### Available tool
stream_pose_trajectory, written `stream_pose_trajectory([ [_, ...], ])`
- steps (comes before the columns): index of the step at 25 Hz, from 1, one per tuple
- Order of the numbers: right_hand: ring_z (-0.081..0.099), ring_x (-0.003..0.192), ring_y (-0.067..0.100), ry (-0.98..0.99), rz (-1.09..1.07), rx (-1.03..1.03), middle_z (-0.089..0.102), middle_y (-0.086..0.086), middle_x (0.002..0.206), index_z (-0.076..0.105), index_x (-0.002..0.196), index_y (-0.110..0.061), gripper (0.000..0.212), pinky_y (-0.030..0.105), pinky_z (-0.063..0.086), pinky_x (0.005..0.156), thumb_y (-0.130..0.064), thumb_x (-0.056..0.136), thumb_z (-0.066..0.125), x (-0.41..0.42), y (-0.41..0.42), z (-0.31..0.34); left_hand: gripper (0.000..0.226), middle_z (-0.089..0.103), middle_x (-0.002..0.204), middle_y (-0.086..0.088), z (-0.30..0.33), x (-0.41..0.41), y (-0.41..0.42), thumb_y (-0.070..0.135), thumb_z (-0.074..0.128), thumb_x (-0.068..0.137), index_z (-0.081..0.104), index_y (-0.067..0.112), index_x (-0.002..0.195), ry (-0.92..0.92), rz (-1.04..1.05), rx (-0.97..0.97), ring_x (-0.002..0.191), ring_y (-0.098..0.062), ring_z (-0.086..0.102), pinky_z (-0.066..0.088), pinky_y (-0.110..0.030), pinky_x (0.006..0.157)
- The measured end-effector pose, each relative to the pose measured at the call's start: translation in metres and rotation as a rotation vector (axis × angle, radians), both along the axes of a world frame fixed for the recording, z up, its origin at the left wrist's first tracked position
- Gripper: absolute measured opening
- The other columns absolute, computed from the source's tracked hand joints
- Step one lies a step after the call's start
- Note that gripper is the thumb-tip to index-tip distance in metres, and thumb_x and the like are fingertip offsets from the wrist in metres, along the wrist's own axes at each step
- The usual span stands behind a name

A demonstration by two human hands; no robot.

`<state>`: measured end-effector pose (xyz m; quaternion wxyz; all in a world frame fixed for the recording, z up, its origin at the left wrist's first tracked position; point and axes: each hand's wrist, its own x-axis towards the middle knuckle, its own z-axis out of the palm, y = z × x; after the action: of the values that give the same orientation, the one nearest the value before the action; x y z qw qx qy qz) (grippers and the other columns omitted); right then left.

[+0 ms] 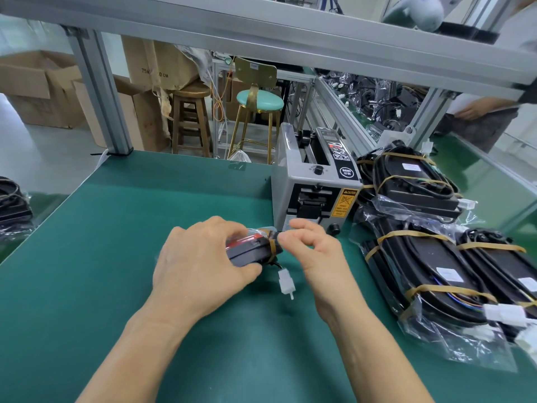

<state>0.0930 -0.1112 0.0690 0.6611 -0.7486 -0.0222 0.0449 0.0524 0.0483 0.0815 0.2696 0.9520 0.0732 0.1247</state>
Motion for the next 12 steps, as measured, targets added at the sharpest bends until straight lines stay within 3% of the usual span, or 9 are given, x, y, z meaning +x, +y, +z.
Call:
stream_pose_trajectory([
  [3, 0.051, 0.115, -0.002, 0.010, 0.061, -0.148, 0.051, -0.019, 0.122, 0.072, 0.059, -0.029, 0.026, 0.029, 0.038, 0.103, -0.025, 0.084, 0.070, -0.001, 0.008, -0.006, 0.040, 0.063, 0.099, 0.017, -0.001, -0.001, -0.001, 0.044, 0.072, 0.065, 0.062, 0.041, 0.103, -0.003, -0.008, 0.094, 0.073, -0.007, 0.035, 0.024, -0.025, 0.067],
  [5, 0.047, 0.123, 0.006, -0.011, 0.076, -0.218, 0.049, -0.018, 0.127, 0.069, 0.055, -0.034, 0.030, 0.041, 0.034, 0.109, -0.028, 0.084, 0.070, 0.000, 0.009, -0.004, 0.039, 0.063, 0.100, 0.016, -0.002, -0.002, -0.002, 0.041, 0.073, 0.066, 0.062, 0.040, 0.104, -0.017, 0.001, 0.104, 0.072, -0.006, 0.030, 0.021, -0.026, 0.066],
  [9, 0.049, 0.117, 0.003, -0.045, 0.143, -0.283, 0.049, -0.019, 0.126, 0.069, 0.054, -0.035, 0.030, 0.037, 0.034, 0.106, -0.026, 0.083, 0.071, 0.001, 0.008, 0.002, 0.038, 0.063, 0.100, 0.016, -0.004, -0.002, -0.002, 0.040, 0.074, 0.067, 0.062, 0.041, 0.104, -0.024, -0.013, 0.121, 0.072, -0.007, 0.030, 0.020, -0.026, 0.066],
  [12, 0.053, 0.106, -0.006, -0.029, 0.177, -0.203, 0.051, -0.016, 0.122, 0.069, 0.054, -0.027, 0.030, 0.018, 0.038, 0.087, -0.018, 0.083, 0.070, 0.004, 0.005, 0.006, 0.036, 0.062, 0.099, 0.015, -0.005, -0.002, -0.002, 0.040, 0.073, 0.068, 0.062, 0.040, 0.102, -0.030, -0.019, 0.114, 0.066, -0.005, 0.032, 0.017, -0.027, 0.065],
])
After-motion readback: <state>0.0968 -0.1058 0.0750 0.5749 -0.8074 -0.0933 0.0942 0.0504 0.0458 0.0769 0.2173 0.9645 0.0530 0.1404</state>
